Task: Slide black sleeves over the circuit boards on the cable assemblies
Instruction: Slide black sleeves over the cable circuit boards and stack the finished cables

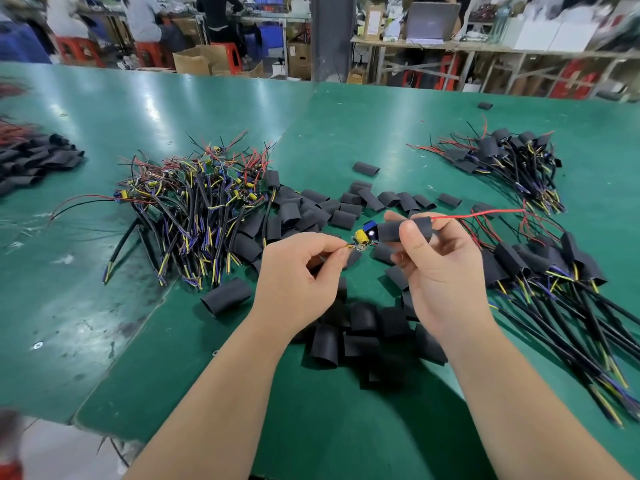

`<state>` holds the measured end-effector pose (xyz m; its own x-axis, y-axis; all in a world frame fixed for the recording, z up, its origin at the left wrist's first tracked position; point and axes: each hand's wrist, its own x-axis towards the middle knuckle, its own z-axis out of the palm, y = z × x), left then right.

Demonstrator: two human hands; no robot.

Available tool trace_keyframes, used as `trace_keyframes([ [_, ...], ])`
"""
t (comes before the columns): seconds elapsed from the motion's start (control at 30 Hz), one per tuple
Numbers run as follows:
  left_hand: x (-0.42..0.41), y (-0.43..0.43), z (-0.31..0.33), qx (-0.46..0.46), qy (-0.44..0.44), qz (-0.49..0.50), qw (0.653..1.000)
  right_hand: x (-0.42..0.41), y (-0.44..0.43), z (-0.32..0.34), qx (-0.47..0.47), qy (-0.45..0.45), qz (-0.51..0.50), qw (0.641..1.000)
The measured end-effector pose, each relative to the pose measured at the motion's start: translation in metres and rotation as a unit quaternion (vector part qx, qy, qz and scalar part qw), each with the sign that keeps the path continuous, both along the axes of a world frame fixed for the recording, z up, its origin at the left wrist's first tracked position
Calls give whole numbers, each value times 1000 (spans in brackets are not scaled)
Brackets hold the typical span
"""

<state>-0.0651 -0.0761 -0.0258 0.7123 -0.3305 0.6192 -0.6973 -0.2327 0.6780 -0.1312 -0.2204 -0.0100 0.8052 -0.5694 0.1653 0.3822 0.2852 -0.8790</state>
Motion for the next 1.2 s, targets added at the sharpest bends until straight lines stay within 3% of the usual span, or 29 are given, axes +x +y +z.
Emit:
trace_keyframes([
  [0.23, -2, 1, 2, 38, -39, -21, 998, -5, -11, 2, -88, -49, 41, 994],
  [0.4, -2, 2, 3, 40, -60, -30, 997, -6, -12, 3, -176, 17, 36, 984],
  [0.6, -4, 0, 4, -13, -15, -37, 999, -4, -6, -1, -41, 16, 138, 989],
  [0.7, -5, -1, 4, -22, -13, -36, 999, -5, -4, -1, -28, 15, 141, 990],
  [0.9, 1, 1, -1, 63, -89, 16, 994, -3, 9, -10, -170, 55, 57, 982],
  [1.03, 1, 0, -2, -41, 56, -22, 997, -1, 12, -8, -171, 51, 39, 983],
  [1.1, 1, 0, 1, -86, 151, -81, 981, -1, 14, -5, -102, 45, 76, 991],
  [1.2, 3, 4, 7, -101, 167, -97, 976, -2, 10, 8, 46, 26, 68, 996],
])
